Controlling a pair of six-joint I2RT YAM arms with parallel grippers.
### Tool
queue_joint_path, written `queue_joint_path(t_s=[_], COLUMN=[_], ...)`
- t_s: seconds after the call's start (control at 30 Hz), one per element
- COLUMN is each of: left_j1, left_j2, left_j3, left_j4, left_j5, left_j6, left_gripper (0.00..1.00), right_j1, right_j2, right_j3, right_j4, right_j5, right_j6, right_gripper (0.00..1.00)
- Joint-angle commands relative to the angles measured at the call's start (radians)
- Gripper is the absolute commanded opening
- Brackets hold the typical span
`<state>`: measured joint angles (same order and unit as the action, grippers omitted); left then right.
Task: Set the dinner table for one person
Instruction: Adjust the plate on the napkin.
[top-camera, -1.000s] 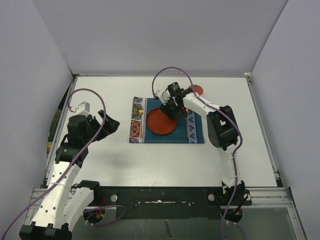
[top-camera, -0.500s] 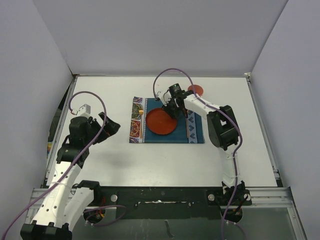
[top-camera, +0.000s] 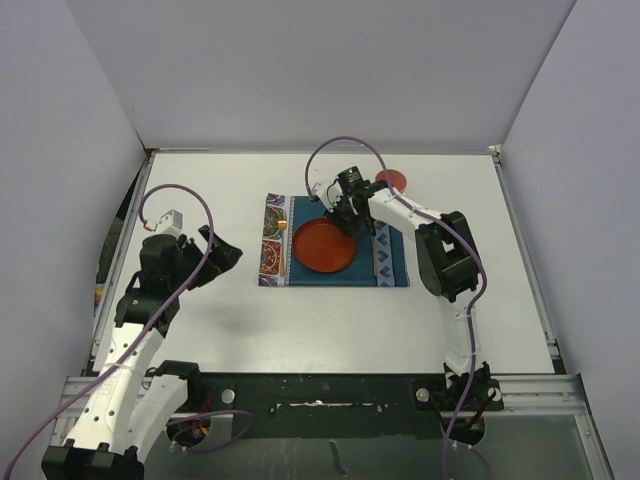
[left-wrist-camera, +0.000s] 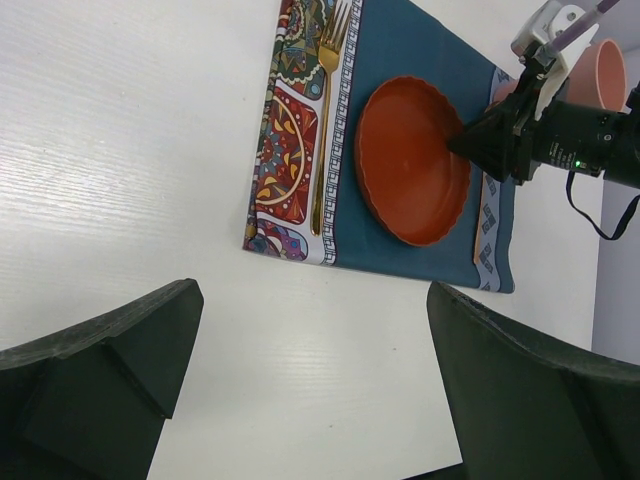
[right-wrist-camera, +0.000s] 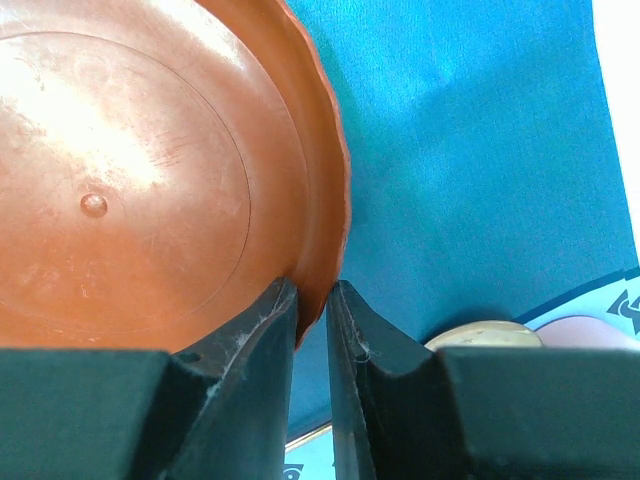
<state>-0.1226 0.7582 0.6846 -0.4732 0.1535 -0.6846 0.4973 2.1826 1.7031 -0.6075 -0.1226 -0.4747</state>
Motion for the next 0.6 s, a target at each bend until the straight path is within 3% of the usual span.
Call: queue_joint_path(t_s=[0.0,0.57], left_j1=[0.005,0.005], left_j2=[-0.023,-0.039], left_j3=[-0.001,-0.026], left_j4=[0.056,0.062], left_j5=[0.013,0.023], left_j6=[-0.006,-0.020], left_gripper=[0.98,0.98], right_j1=[0.002,-0.001], right_j2=[-0.082,-0.091], right_j3=[0.012,0.025], right_j4=[0.004,0.004], right_j5=[0.021,0.049], right_j6=[-0.022,-0.054], right_gripper=[0.19,0.19])
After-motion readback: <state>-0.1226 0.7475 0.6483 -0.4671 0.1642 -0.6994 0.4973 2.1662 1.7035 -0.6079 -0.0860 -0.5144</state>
